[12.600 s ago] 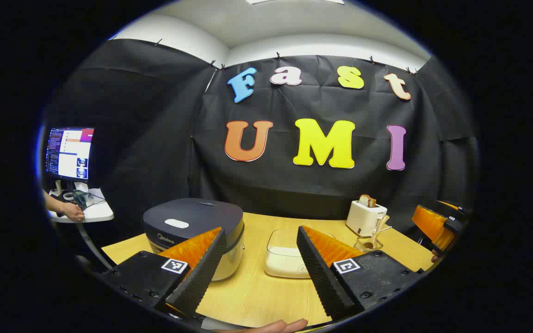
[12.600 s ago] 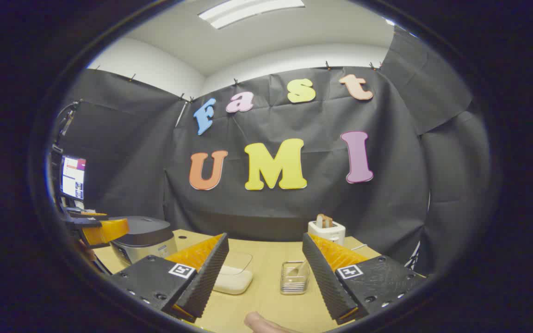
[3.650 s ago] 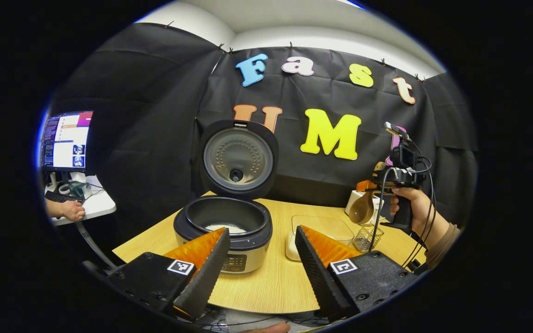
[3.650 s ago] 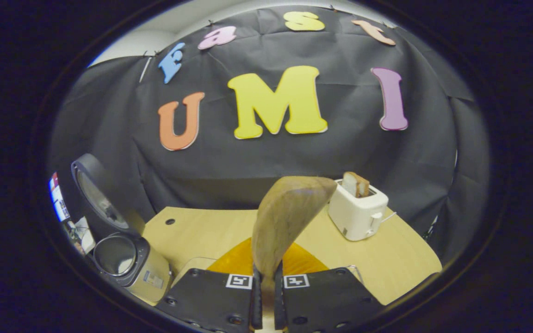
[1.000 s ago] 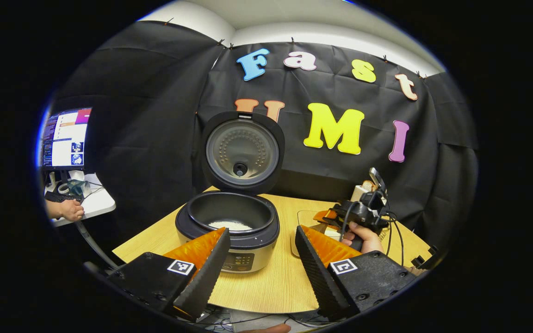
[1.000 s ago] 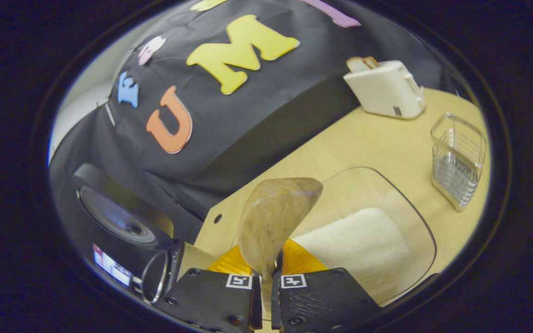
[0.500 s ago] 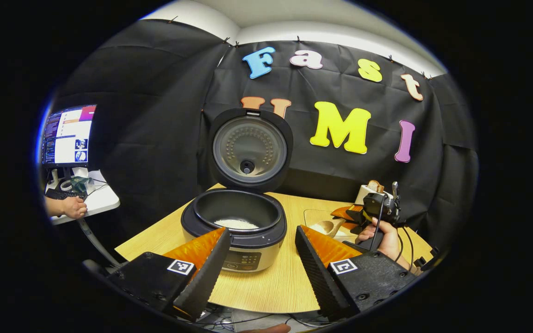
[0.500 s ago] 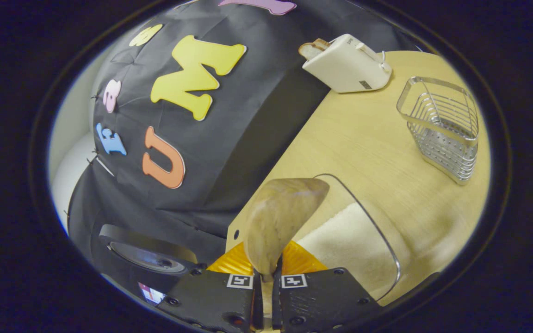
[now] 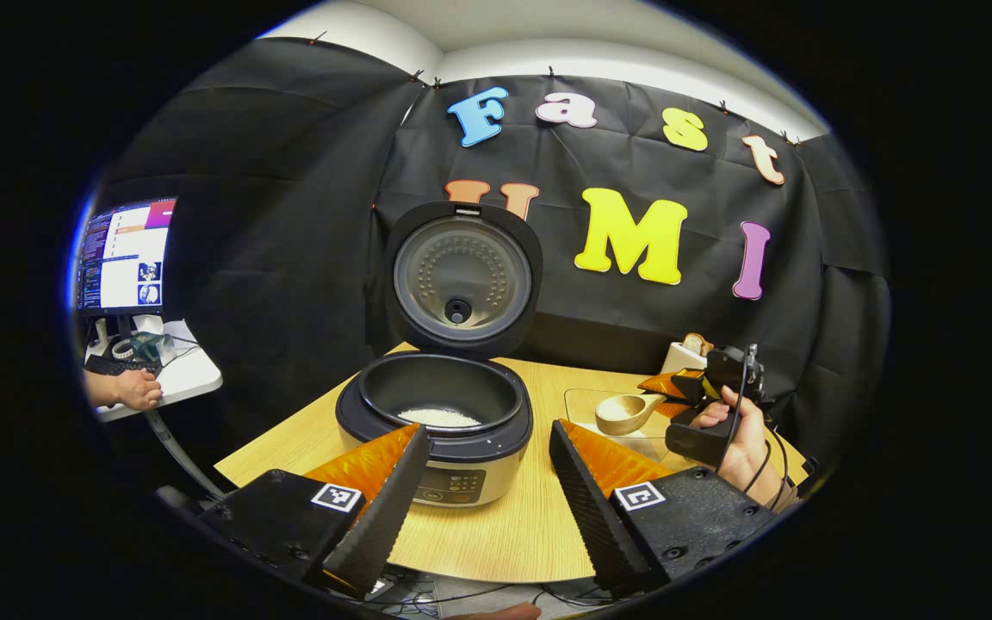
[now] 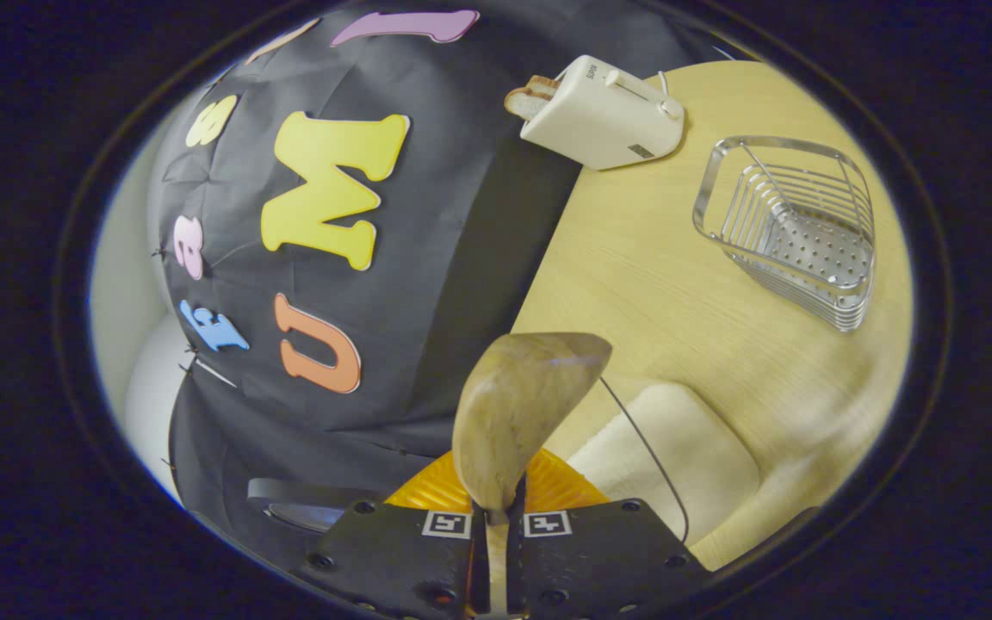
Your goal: Close the left gripper, press the button to open the rice cooker; take a wooden spoon from the chopstick holder with the right hand, scoop a spoonful of rice and pour it into the rice cooker, then put the wooden spoon back into the chopstick holder.
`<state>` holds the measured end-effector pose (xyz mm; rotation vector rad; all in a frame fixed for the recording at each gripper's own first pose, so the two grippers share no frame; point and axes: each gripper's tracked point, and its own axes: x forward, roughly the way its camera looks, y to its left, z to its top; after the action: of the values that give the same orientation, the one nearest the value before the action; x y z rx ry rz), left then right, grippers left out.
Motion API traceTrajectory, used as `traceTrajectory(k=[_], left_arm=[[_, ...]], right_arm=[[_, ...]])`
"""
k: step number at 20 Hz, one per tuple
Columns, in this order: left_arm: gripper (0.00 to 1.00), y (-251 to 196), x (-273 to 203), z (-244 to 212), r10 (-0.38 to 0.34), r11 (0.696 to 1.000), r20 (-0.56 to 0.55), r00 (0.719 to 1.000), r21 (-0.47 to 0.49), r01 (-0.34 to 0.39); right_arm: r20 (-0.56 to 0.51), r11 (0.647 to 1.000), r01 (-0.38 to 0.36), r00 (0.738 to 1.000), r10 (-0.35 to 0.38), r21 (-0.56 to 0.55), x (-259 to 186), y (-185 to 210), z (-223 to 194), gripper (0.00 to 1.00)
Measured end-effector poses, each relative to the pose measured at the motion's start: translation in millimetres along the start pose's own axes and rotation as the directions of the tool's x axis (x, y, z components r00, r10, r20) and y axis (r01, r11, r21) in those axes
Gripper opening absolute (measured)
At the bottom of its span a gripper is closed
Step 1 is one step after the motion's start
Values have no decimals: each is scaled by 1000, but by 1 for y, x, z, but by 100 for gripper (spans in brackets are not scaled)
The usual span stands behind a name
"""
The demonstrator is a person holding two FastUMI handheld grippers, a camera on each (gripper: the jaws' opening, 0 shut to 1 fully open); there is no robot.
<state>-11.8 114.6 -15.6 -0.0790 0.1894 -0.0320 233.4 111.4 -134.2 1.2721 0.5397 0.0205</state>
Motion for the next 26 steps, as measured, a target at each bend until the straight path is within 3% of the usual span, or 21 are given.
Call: traceTrajectory(k=[9,16,21,26], left_arm=[[91,21,0,-3,28,1000,-17,999,-11,-28],[91,20,-3,-2,9,1000,-15,1000,-25,-10],[91,24,-6,0,4,999,-12,1000,-41,-5],[91,37,-7,0,30,998,-9,1000,-53,-30]], right_arm=[[-52,997,-71,996,72,21,-10,62,-38,8],[-61,978,-121,992,112,-168,-5,126,-95,7],[-65,933,-132,991,117,-335,8,157,-143,7],[-30,838,-98,995,98,-538,27,176,-174,7]])
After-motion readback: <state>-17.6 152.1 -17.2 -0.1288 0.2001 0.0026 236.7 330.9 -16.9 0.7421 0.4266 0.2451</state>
